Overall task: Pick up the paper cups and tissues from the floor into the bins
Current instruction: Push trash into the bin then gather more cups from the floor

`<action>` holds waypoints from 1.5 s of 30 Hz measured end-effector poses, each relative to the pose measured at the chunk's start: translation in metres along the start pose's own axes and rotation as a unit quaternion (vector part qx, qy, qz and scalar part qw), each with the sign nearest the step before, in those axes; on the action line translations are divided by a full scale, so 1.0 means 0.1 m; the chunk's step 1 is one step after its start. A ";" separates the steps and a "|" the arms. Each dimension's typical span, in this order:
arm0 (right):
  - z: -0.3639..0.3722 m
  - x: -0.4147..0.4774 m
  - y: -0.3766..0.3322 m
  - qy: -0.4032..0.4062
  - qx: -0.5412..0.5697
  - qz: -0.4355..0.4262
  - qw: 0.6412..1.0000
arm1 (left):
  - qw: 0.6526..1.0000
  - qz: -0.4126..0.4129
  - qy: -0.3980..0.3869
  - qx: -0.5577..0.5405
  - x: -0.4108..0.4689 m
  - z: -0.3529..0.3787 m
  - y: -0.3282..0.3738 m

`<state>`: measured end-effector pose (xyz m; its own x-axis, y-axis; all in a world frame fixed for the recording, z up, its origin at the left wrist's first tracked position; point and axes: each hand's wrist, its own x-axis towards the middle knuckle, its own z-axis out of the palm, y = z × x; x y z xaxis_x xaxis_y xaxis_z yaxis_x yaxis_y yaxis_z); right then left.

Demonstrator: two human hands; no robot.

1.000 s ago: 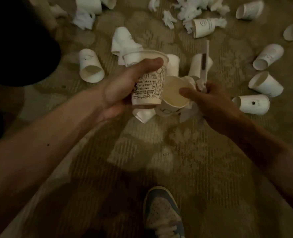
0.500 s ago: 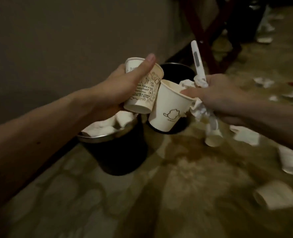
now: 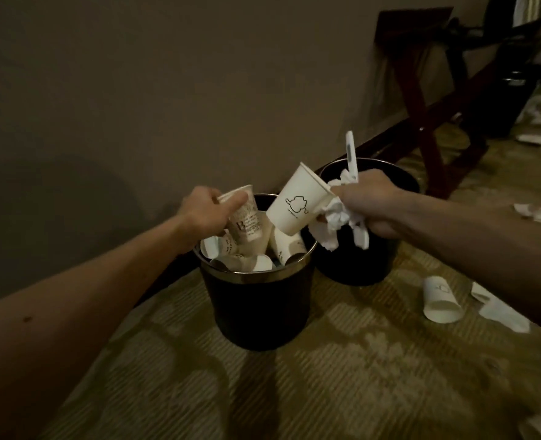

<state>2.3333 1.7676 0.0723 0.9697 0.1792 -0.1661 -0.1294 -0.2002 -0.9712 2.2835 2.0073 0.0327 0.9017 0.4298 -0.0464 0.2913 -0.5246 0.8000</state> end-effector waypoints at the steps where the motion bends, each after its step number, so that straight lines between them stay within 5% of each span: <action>1: 0.00 0.03 0.05 0.003 -0.007 0.007 1.000 | 0.999 -0.003 -0.017 0.031 0.01 0.02 -0.05; 6: 0.02 0.05 0.24 -0.016 -0.011 0.050 0.999 | 0.949 0.018 -0.120 0.292 0.00 0.05 -0.12; 8: 0.03 0.08 0.25 -0.018 -0.017 0.049 0.998 | 0.926 0.057 -0.085 0.365 0.03 0.01 -0.04; 11: 0.06 0.16 0.22 -0.035 0.002 0.037 0.999 | 0.971 0.133 -0.025 0.198 -0.03 -0.04 0.23; 14: 0.18 0.22 0.12 -0.080 0.047 0.036 0.995 | 0.979 0.155 -0.126 0.029 -0.15 -0.05 0.52; 19: 0.35 0.27 0.11 -0.096 0.063 0.038 0.993 | 0.977 0.165 -0.138 0.001 -0.19 0.05 0.58; 24: 0.20 0.37 0.25 -0.012 -0.017 0.017 1.000 | 0.970 0.139 -0.090 0.177 -0.16 0.25 0.37; 29: 0.13 0.38 0.26 -0.025 -0.020 0.024 0.999 | 0.907 0.238 -0.017 0.348 -0.20 0.55 0.23; 34: 0.15 0.34 0.21 -0.072 0.031 0.039 0.996 | 0.859 0.263 -0.036 0.438 -0.24 0.77 0.13; 37: 0.16 0.33 0.17 -0.114 0.075 0.052 0.989 | 0.781 0.283 -0.084 0.551 -0.20 0.63 0.17; 39: 0.15 0.34 0.17 -0.107 0.122 0.055 0.985 | 0.837 0.262 -0.076 0.474 -0.23 0.57 0.25; 41: 0.16 0.35 0.16 -0.093 0.150 0.061 0.982 | 0.942 0.232 -0.008 0.241 -0.25 0.52 0.38; 42: 0.17 0.35 0.15 -0.088 0.154 0.059 0.982 | 0.968 0.218 0.025 0.124 -0.24 0.49 0.45; 45: 0.22 0.35 0.11 -0.103 0.166 0.052 0.979 | 0.982 0.179 -0.048 -0.037 -0.20 0.38 0.63</action>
<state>2.3616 1.7925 0.0521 0.8898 0.3713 -0.2652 -0.3193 0.0913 -0.9433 2.2962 1.9376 0.0611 0.9693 0.1543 0.1917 -0.0705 -0.5724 0.8169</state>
